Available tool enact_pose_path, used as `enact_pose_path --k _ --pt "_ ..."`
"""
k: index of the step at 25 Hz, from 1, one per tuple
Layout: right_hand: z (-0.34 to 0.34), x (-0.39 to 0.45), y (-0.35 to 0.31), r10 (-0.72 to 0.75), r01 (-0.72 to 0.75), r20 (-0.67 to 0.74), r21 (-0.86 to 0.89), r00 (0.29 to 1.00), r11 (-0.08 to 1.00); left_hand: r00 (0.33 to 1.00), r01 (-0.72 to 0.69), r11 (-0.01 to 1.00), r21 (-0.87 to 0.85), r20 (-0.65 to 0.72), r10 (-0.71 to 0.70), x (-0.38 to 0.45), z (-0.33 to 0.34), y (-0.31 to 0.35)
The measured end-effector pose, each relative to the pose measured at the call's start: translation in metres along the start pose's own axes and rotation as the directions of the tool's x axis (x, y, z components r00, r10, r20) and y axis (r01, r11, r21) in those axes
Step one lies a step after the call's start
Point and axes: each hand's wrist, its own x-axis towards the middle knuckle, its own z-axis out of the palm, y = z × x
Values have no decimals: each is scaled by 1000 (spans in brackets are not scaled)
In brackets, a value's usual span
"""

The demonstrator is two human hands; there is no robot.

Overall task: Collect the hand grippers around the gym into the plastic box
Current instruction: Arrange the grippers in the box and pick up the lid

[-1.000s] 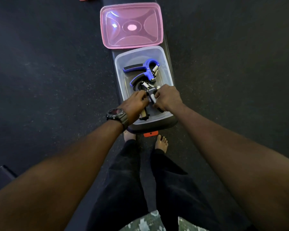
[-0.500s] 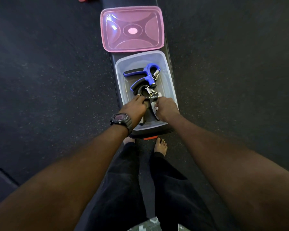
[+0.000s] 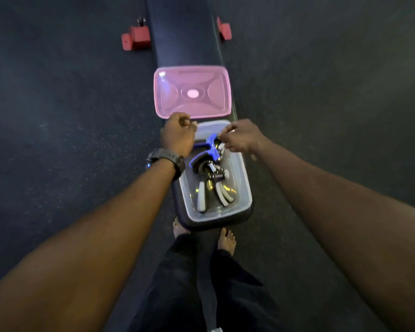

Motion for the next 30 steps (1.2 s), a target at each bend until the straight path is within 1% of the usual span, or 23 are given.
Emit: enact_pose_path --k 1,2,4,7,11,14,16,19,21,23,24,26,28,30 --pt "-16 12 -21 -26 29 -66 38 997 999 998 59 993 -102 -3 -59 23 -10 12" --pt "-31 22 -40 -48 58 -137 75 989 995 995 99 982 -164 5 -100 45 -18 21" --pt "-52 41 -67 -61 89 -211 128 976 988 989 146 969 -197 42 -141 93 -24 16" --pt "-60 57 -79 -19 60 -236 167 972 984 983 171 976 -135 92 -159 117 -23 19" --pt "-49 91 -64 13 20 -182 180 983 983 972 201 975 -99 143 -186 127 -17 29" --pt "-43 124 -46 31 -10 -135 156 990 988 979 185 981 -63 94 -178 140 -1 26" --pt "-42 155 -34 46 -29 -124 135 991 990 982 189 982 -13 13 -189 157 12 19" --pt "-40 193 -24 59 -54 -126 44 990 998 959 255 965 52 -138 -246 183 19 -1" --pt "-41 218 -24 59 -62 -161 -13 985 998 941 298 950 94 -194 -276 198 22 -18" --pt "-39 241 -26 53 -58 -210 -18 976 998 925 352 929 112 -194 -327 207 27 -35" --pt "-36 252 -28 73 -73 -223 9 972 997 908 398 912 104 -191 -374 211 30 -39" --pt "-29 264 -32 136 -124 -195 72 971 990 881 453 891 30 -164 -443 212 35 -40" --pt "-23 269 -33 165 -149 -180 97 970 984 877 450 893 -22 -176 -447 213 39 -36" --pt "-24 267 -34 150 -129 -226 106 963 986 870 453 891 -27 -204 -448 211 39 -32"
